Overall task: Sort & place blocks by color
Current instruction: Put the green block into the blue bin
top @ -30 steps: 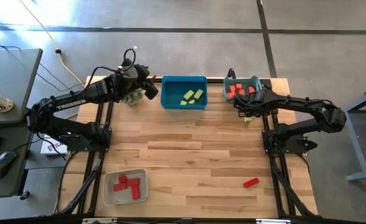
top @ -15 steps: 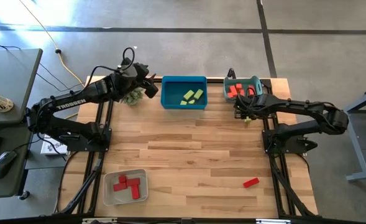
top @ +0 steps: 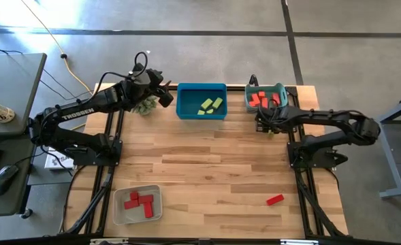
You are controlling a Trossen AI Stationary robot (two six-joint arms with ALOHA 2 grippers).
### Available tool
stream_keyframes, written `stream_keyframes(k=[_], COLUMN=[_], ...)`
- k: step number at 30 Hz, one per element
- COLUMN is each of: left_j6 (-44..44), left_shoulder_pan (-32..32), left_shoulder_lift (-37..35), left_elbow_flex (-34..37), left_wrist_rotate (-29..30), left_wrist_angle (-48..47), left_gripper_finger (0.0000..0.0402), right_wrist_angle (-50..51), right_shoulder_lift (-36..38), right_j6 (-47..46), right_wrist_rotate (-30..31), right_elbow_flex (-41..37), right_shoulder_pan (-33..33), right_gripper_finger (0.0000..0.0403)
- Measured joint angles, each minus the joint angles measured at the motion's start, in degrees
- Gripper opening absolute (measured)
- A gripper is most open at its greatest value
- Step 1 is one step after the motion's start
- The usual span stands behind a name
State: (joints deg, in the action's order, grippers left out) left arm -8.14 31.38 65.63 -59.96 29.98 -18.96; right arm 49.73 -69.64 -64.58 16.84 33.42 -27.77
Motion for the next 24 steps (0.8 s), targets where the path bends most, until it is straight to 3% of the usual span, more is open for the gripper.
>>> stream_keyframes(k=[10, 13, 18, 24], left_j6=[0.00, 0.00, 0.47, 0.66], left_shoulder_pan=[0.00, 0.00, 0.00, 0.00], left_shoulder_lift=[0.00, 0.00, 0.00, 0.00], left_elbow_flex=[0.00, 0.00, 0.00, -0.01], left_wrist_rotate=[0.00, 0.00, 0.00, 0.00], left_wrist_angle=[-0.02, -0.02, -0.02, -0.02], left_gripper_finger=[0.0227, 0.0227, 0.0227, 0.0227], right_wrist_angle=[-8.75, -10.57, -11.85, -15.92], right_shoulder_lift=[-0.18, -0.18, -0.12, -0.18], right_j6=[-2.59, -2.54, -2.28, 3.29], right_wrist_rotate=[0.08, -0.03, -1.29, -5.10], right_elbow_flex=[-5.89, -6.69, -7.04, -5.93], right_shoulder_pan=[0.00, 0.00, 0.00, 0.00], right_gripper_finger=[0.0227, 0.0199, 0.0109, 0.0104])
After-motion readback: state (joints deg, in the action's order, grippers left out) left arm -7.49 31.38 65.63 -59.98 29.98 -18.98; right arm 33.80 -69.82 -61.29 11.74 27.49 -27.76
